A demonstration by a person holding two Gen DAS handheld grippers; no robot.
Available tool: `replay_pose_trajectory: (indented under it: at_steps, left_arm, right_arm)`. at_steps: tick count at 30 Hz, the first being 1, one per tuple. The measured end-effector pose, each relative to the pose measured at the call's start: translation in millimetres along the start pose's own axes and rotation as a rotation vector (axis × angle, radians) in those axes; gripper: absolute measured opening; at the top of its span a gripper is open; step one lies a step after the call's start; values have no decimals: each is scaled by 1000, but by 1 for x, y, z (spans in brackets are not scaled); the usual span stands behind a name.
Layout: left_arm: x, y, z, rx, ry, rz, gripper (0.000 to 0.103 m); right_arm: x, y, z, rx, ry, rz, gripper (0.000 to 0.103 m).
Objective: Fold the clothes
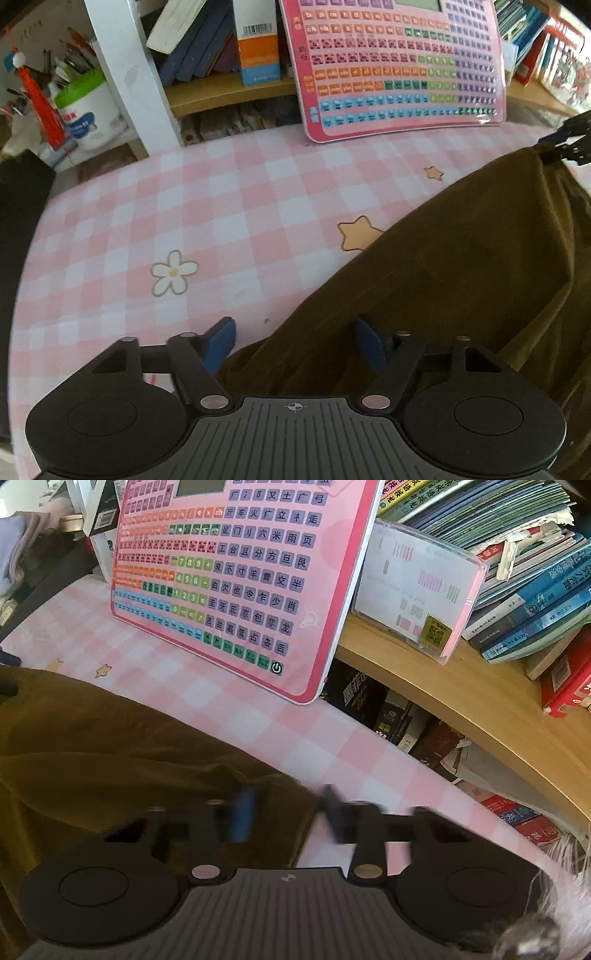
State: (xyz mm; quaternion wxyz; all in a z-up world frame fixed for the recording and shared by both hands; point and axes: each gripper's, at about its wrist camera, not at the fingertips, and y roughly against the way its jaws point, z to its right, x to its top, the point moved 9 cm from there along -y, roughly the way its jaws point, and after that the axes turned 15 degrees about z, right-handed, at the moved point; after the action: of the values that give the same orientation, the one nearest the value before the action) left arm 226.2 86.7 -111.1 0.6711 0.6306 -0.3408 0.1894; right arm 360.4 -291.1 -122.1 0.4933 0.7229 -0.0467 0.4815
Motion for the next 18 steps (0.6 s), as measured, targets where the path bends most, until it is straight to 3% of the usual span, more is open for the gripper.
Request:
replay_pose_trajectory:
  at_steps: [1,3,5,7,12,18]
  left_arm:
    - [0,1,3,-18,-2,-2,49]
    - [1,3,11,-58,-21,-8,26]
    - [2,5,16,-75,-63,-18,10]
    - [7,9,18,-73,-93,-4,8]
    - [36,45,15,-50,-75,154,6]
    - [49,109,42,-89,-198,301,6]
  right_arm:
    - [-1,2,-1,6,-5,-8,16]
    - [-2,5,-3,-1,-1,-14,13]
    - [0,13,-3,-31,-15,7,10]
    - [8,27,-4,-73,-22,58,10]
    - [34,85,-15,-194,-14,222,9]
    - [30,176,-46,-328,-34,375,9]
